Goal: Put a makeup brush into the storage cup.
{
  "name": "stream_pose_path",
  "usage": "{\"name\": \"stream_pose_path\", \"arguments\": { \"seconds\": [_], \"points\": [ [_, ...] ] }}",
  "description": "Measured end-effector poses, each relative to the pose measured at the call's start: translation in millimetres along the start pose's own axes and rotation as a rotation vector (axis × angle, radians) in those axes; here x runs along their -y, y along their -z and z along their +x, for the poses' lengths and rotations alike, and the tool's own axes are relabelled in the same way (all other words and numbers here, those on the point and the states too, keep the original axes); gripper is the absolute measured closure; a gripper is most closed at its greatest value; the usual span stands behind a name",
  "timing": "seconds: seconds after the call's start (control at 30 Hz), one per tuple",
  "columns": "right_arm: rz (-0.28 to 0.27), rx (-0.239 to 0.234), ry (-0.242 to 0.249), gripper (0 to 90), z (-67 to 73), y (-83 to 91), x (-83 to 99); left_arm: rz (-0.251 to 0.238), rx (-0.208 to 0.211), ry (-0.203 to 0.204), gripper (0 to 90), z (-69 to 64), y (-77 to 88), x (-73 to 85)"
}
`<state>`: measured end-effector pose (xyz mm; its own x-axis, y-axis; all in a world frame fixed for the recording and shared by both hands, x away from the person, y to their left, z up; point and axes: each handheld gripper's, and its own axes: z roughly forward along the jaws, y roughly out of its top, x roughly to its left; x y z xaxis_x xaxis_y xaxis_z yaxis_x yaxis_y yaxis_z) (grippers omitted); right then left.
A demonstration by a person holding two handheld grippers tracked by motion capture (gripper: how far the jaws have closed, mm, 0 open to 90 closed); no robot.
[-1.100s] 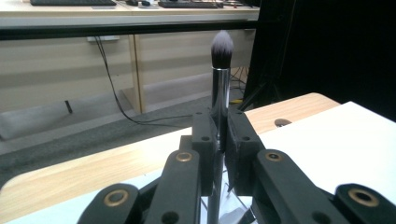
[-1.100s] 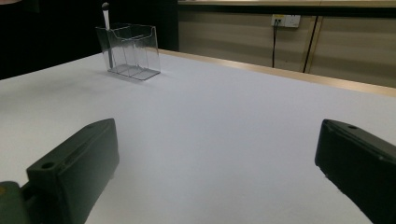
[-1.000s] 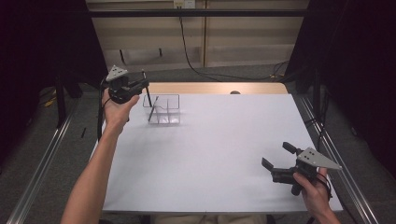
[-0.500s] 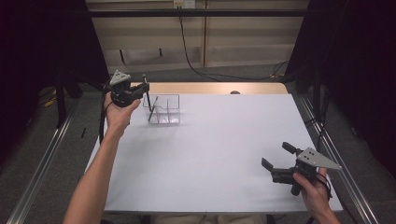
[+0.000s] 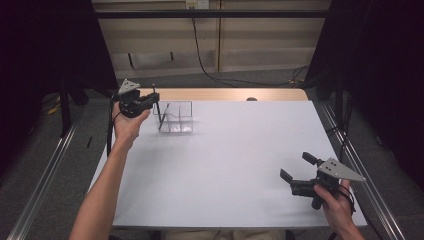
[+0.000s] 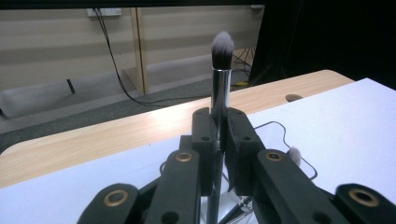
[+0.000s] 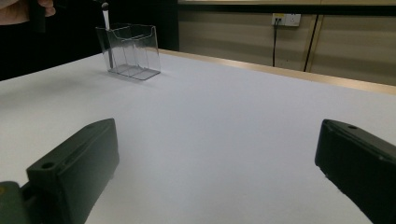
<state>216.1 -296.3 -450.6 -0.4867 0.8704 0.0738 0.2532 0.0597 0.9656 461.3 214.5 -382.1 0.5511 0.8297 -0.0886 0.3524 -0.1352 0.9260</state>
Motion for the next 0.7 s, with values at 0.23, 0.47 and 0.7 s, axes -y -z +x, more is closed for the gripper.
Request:
{"name": "stream_pose_path", "arguments": {
  "seconds": [0.23, 0.47, 0.7],
  "points": [
    [0.001, 0.0, 0.001, 0.0, 0.3, -0.6, -0.1, 0.004, -0.004, 0.008, 83.5, -0.1, -1.9, 4.2],
    [0.002, -0.001, 0.004, 0.0, 0.3, -0.5, -0.1, -0.002, -0.024, -0.002, 67.8, 2.2, -3.1, 5.5],
    [-0.001, -0.004, 0.002, 0.0, 0.4, -0.3, -0.3, -0.023, -0.045, -0.003, 38.6, 4.2, -2.0, 9.0]
  ]
}}
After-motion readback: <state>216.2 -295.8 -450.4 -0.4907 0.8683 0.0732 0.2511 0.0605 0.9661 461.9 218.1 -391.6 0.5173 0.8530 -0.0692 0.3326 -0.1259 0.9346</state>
